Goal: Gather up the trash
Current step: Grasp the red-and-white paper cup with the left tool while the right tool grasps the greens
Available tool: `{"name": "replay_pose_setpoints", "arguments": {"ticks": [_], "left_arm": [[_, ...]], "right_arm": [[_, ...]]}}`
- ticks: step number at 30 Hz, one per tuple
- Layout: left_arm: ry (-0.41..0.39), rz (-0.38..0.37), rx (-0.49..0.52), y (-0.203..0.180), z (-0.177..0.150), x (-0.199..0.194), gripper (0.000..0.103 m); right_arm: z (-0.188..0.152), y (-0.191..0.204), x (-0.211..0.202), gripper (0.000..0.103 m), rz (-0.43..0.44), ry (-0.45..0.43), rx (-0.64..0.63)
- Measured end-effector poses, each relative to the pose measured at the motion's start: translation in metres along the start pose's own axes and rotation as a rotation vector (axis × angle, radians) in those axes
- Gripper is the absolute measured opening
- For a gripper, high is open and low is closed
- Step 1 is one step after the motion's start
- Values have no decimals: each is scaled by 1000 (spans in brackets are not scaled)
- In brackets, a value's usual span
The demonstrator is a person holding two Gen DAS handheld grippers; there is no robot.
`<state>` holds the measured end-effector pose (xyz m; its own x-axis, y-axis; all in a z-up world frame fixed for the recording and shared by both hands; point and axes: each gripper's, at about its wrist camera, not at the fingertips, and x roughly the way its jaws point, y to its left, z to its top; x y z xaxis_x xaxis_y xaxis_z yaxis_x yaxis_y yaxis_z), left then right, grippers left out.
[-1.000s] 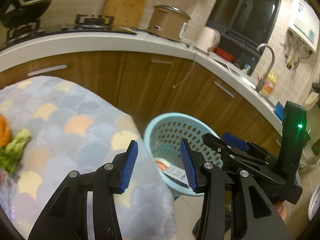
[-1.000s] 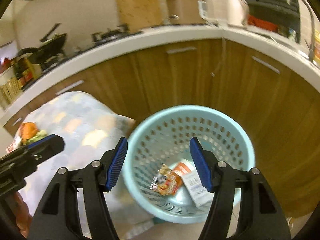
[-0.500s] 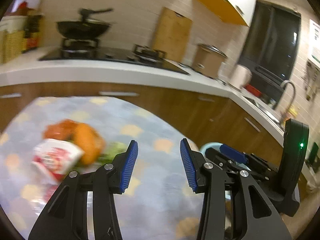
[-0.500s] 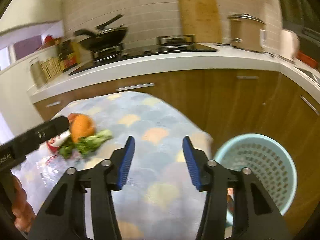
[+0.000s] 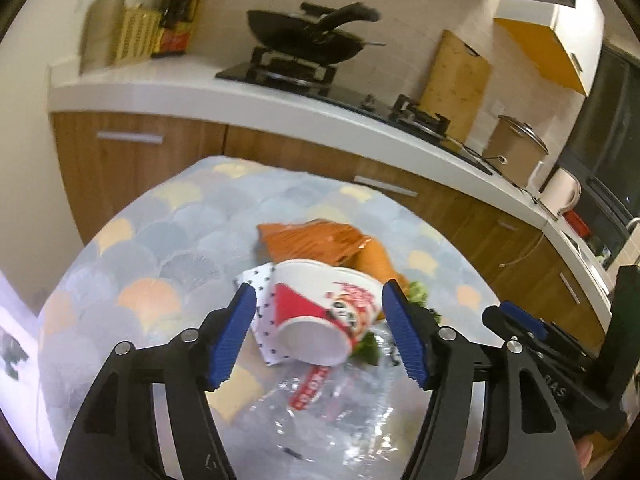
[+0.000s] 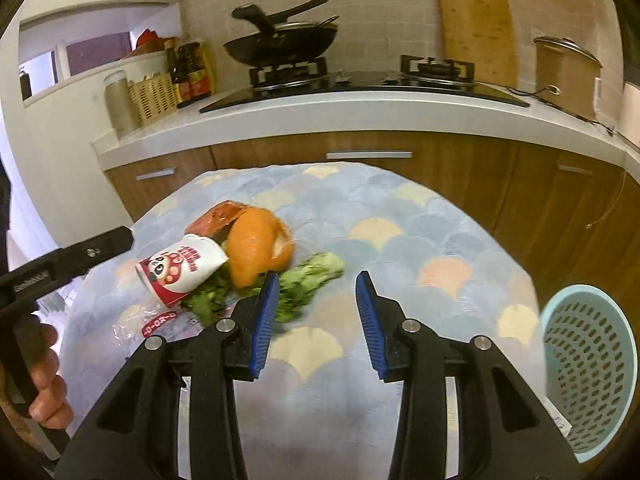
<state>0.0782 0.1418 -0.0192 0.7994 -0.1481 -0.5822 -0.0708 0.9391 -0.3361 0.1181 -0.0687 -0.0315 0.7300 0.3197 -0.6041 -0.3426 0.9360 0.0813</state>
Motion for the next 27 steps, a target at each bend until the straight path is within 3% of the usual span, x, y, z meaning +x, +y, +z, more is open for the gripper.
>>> {"name": "replay_pose_setpoints", "arguments": {"ticks": [4,13,16,17,18,27], "left_arm": [[27,-19,-21,7,-2,13,77],[84,-61,-34,7,-11,39,77],[84,-65,-39,7,-12,43,73],[84,-66,-40,7,-13,44,63],[91,-72,-41,8,-14,46,61],[24,-111,-77,12,-22,37,59]], "right_arm": [[-1,9,9,37,4,17,-7],[-4,8,29,37,-9,53,12],[-5,8,33,37,-7,63,17],[-5,9,34,37,-6,65,18],[-5,10,36,37,-4,67,20],[-3,22,57,50,-18,119,17]]}}
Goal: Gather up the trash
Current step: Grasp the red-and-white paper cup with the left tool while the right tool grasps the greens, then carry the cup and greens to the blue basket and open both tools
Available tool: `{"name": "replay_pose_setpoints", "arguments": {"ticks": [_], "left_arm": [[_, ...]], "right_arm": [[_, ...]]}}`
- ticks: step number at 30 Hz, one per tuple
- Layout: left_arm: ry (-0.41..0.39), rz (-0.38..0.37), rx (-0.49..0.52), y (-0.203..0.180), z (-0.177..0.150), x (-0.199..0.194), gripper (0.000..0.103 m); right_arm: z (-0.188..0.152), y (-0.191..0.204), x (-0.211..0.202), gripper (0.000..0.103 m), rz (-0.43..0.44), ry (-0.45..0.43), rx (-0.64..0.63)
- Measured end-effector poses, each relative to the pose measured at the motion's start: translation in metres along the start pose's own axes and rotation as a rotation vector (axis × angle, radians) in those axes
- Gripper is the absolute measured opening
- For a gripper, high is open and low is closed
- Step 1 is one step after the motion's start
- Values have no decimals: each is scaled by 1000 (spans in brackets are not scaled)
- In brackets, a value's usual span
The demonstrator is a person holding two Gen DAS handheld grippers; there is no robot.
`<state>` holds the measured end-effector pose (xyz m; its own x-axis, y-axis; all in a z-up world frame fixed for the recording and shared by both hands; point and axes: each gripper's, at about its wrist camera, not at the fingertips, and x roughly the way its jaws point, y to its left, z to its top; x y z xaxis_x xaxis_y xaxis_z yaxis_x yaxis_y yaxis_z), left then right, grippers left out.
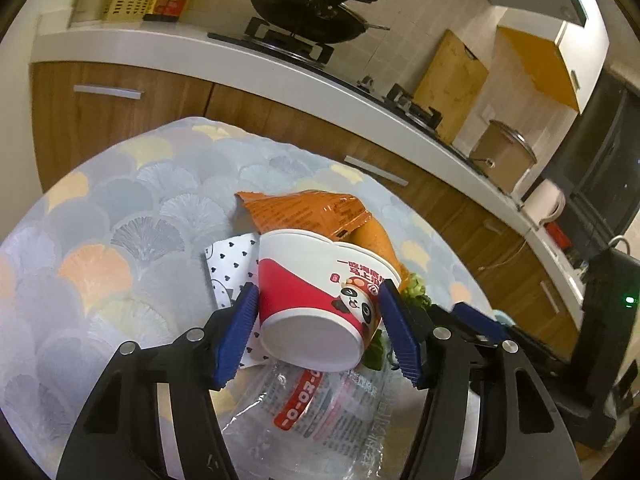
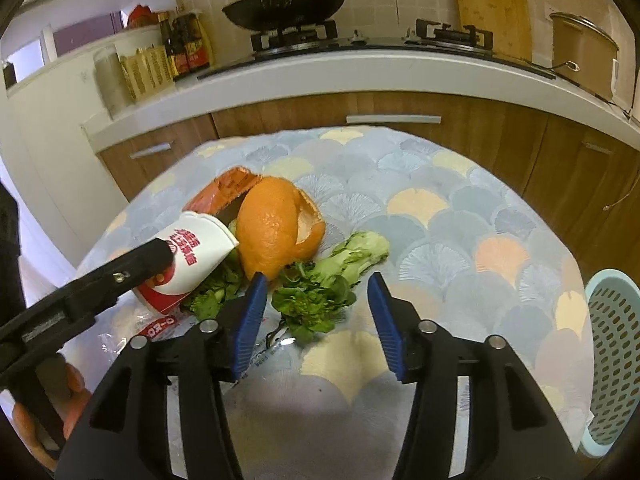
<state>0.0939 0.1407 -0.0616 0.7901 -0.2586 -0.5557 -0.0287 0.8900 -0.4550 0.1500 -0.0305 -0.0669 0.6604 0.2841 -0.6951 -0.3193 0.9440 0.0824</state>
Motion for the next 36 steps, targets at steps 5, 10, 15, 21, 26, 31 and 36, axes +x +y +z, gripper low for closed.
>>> {"name": "replay_pose_setpoints", "arguments": {"ticks": [5,10,15,21,26,31,36], "left_arm": [[-22,-15,-21,6,-1,-4,59],[-23,-25,-35,8,0,-3,59],[-32,-21,-23,5,0,-6,59],[-70,-39,9,-11,6,-23,59],[-104,-55,49,-32,10,-40,59],[-121,-79,96,-59,9,-50,59],[-121,-119,147,-93,5,-50,59]], "right_arm": [[0,1,26,50,-33,61,19],[-1,-10,28,47,-29,61,63],[-5,-18,18,20,-33,51,64],[-5,-17,-9,17,-57,-9,11],[-6,-26,-33,17,-37,-43,14],[-5,-38,-58,17,-44,-87,26],[-4,-60,-89,17,-64,-144,53]]}}
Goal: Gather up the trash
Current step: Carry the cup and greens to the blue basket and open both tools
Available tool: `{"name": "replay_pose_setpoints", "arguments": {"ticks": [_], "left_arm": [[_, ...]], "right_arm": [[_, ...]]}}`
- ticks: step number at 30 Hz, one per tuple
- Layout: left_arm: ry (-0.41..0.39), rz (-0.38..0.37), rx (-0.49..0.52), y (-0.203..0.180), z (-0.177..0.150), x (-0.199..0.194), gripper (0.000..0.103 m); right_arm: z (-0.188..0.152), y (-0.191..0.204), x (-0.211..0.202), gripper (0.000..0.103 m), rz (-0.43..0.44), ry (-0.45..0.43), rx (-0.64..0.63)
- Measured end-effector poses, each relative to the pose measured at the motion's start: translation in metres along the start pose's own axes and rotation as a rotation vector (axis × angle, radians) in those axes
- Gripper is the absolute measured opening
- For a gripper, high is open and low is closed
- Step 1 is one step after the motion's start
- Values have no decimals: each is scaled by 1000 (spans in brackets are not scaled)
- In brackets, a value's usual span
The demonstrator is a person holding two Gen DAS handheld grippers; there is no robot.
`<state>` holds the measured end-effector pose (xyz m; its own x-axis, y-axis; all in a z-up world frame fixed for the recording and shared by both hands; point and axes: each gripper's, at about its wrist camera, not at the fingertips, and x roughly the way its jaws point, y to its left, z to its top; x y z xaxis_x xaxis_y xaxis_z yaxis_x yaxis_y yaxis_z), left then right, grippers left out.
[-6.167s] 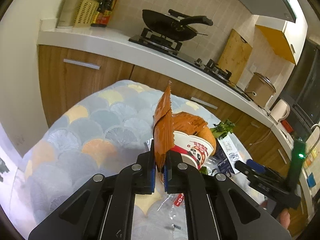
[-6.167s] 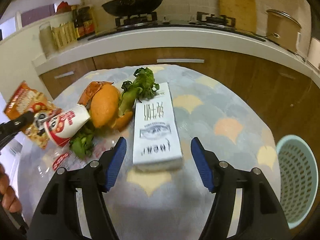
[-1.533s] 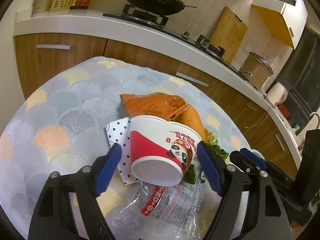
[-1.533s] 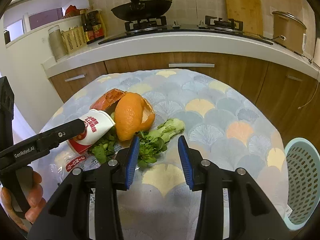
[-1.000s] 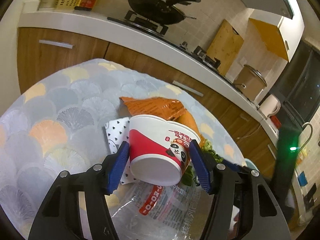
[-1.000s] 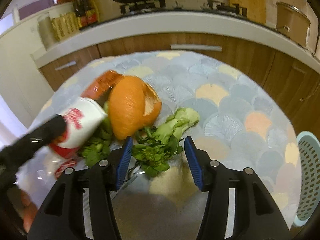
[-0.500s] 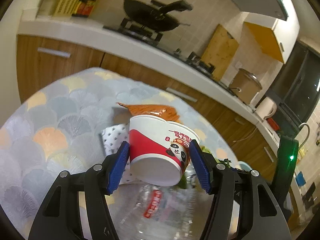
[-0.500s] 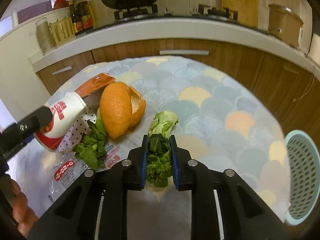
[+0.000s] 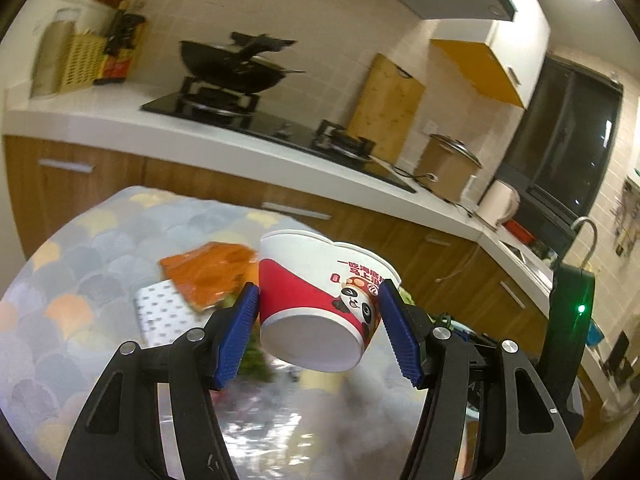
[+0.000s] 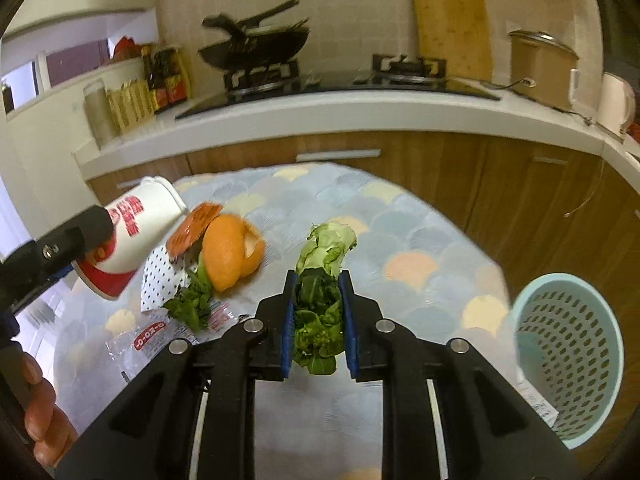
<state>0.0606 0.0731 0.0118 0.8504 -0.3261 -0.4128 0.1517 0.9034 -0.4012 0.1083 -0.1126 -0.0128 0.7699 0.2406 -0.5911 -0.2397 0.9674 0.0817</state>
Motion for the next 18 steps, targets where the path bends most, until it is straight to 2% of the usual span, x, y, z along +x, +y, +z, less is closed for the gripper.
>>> {"name": "replay_pose_setpoints", "arguments": {"ticks": [9,18], "left_arm": [[47,-74,93,-69,-4,33,59],[124,-171,184,-149,-23,82,59]], "right_arm": [[4,-78,-41,17,-87,-79,92],[-12,-165,-71,17,-203,-106,199]]}}
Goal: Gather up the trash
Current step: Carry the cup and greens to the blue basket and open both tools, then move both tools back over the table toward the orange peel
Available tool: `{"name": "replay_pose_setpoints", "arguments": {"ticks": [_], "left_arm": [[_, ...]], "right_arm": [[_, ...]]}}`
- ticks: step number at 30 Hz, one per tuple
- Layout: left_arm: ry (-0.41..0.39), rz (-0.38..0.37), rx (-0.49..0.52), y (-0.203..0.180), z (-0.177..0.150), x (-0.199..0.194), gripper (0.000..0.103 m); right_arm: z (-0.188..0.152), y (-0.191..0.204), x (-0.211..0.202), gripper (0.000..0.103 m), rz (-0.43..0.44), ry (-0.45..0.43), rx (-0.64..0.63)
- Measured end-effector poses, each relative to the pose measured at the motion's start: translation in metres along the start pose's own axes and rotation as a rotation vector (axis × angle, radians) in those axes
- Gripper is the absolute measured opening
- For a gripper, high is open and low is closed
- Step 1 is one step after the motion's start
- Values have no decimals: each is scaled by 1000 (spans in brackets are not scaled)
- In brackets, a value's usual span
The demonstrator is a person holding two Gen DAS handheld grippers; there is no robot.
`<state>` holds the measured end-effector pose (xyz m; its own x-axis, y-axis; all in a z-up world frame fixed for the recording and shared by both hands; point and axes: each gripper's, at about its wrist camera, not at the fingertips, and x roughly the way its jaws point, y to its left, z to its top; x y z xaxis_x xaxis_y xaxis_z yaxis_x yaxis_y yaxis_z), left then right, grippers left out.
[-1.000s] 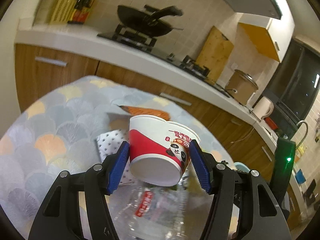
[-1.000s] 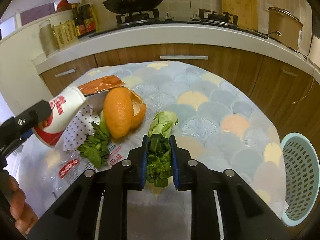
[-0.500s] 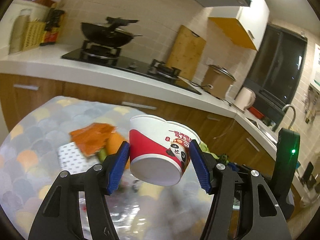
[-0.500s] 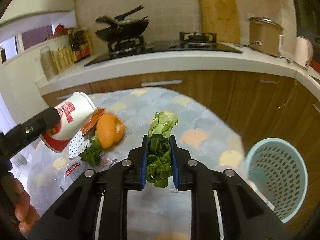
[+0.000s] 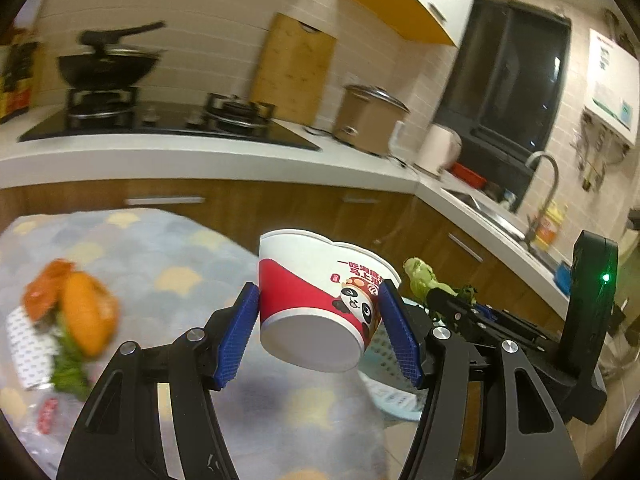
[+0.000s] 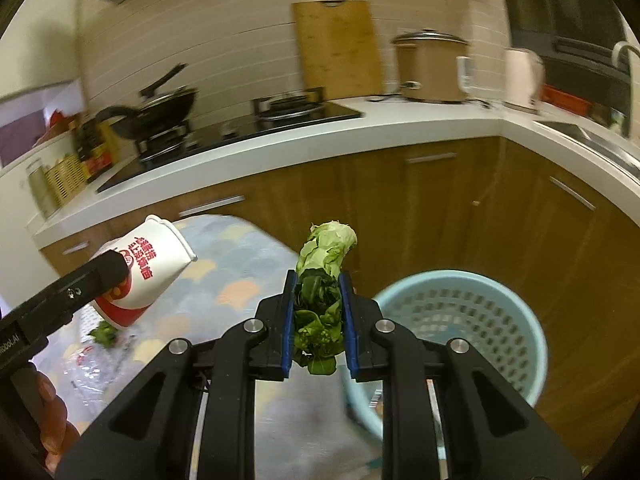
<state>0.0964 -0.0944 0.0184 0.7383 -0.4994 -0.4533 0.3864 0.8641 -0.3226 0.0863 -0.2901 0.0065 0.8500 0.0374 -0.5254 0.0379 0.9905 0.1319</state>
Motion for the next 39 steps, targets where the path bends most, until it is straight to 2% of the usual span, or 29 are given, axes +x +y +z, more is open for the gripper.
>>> {"name": "replay_pose_setpoints", "arguments": {"ticks": [9,17,21,23,28,34,39], "left_arm": [[88,-66,70,-57,-15,56,59],[167,-92,83,-77,-35,94,59],[208,-93,101,-83,-43,110,61],[227,-87,102,-84,-46,114,63],[250,-73,111,-79,-53,120,63],[244,-68,107,-76,-53,115,63],[215,-55,91,-66,-50,98,61]], "right_arm": [[-10,-72,-4,17,-83,8,96],[-26,-114,5,17,-112,51,181],[-33,-124,20,19,-112,94,210],[-36,-129,28,24,-94,122,227],[-42,-132,35,28,-100,143,232],[-41,-127,32,28,-89,139,223],[-36,-107,28,28,-56,122,187]]}}
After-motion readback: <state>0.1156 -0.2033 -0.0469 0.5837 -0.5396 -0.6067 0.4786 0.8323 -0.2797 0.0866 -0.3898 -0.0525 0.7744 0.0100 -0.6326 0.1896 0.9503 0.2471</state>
